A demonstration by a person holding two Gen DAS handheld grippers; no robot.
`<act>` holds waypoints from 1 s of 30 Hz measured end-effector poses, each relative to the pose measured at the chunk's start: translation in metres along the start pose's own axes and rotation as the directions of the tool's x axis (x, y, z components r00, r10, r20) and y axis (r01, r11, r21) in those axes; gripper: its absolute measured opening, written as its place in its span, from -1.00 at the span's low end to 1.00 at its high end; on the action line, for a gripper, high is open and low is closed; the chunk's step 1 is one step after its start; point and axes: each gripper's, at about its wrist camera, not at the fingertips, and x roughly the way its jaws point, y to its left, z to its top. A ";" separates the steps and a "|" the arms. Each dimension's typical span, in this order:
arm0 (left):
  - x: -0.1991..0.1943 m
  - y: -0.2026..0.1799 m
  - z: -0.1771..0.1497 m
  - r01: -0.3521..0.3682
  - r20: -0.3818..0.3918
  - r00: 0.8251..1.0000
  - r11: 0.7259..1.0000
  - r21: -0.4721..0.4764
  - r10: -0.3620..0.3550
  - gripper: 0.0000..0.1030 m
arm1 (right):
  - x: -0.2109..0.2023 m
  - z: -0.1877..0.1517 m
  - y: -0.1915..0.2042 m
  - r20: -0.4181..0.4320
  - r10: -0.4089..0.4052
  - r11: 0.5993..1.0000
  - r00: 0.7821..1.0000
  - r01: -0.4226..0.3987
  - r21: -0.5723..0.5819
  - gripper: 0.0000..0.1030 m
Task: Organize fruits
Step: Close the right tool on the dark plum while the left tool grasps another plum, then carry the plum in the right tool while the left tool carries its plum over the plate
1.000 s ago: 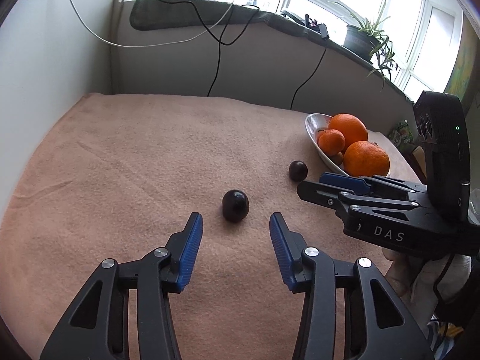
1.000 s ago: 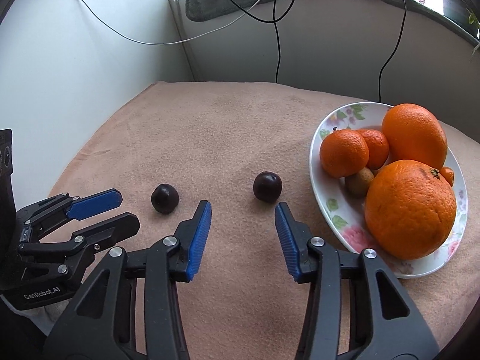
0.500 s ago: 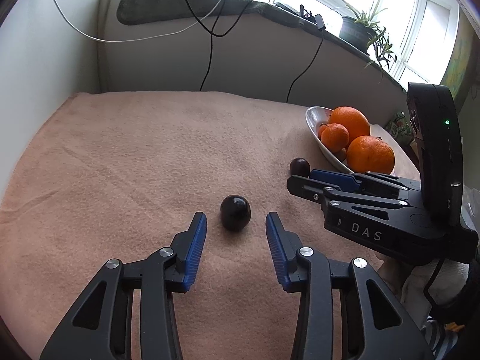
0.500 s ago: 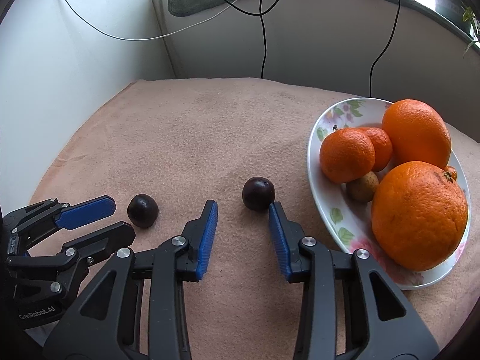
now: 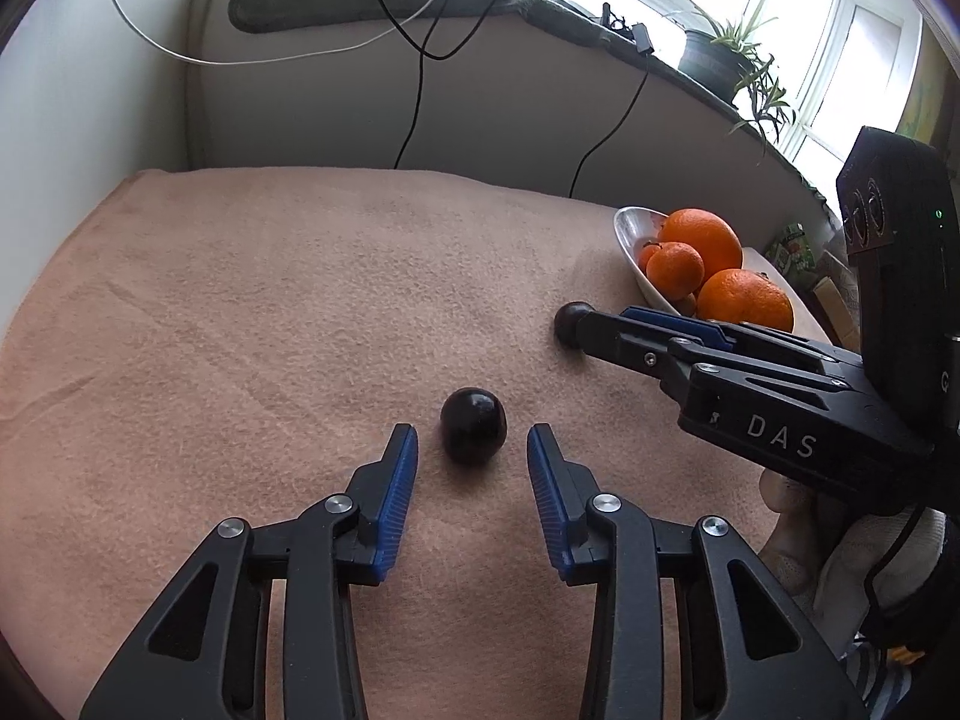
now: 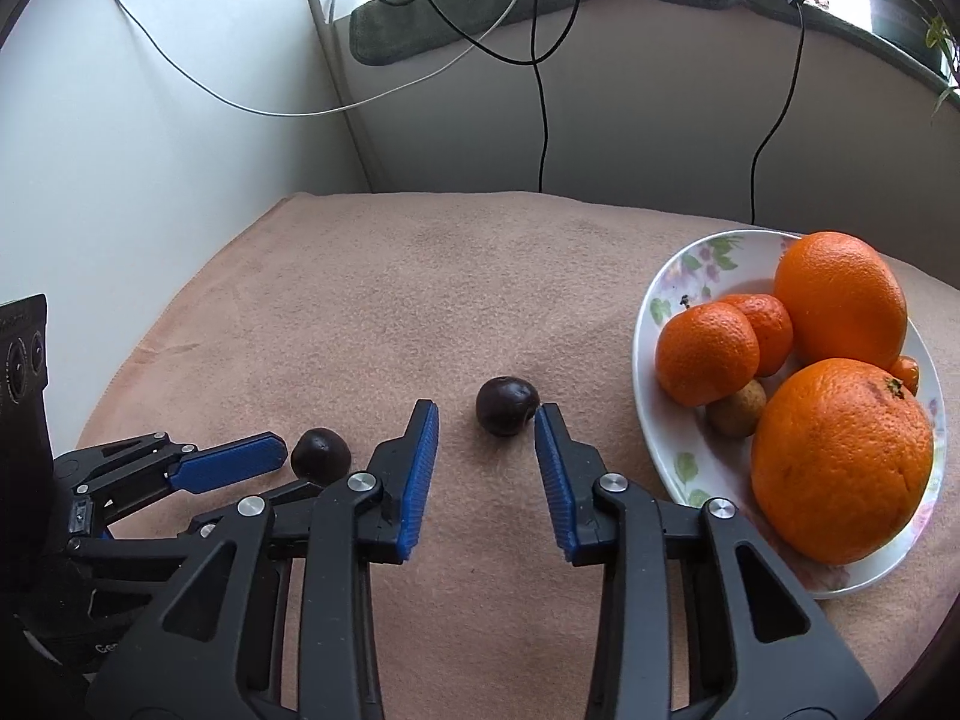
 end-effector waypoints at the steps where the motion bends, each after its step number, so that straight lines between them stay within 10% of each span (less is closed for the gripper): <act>1: 0.000 0.000 0.000 0.000 0.000 1.000 1.000 0.002 0.000 -0.29 | 0.002 -0.001 -0.001 -0.012 -0.008 1.000 1.000 0.008 0.003 -0.31; 30: 0.014 0.002 0.006 -0.006 -0.032 0.999 1.000 -0.002 0.006 -0.60 | 0.021 0.006 0.005 -0.023 -0.031 1.000 0.999 0.031 -0.006 -0.59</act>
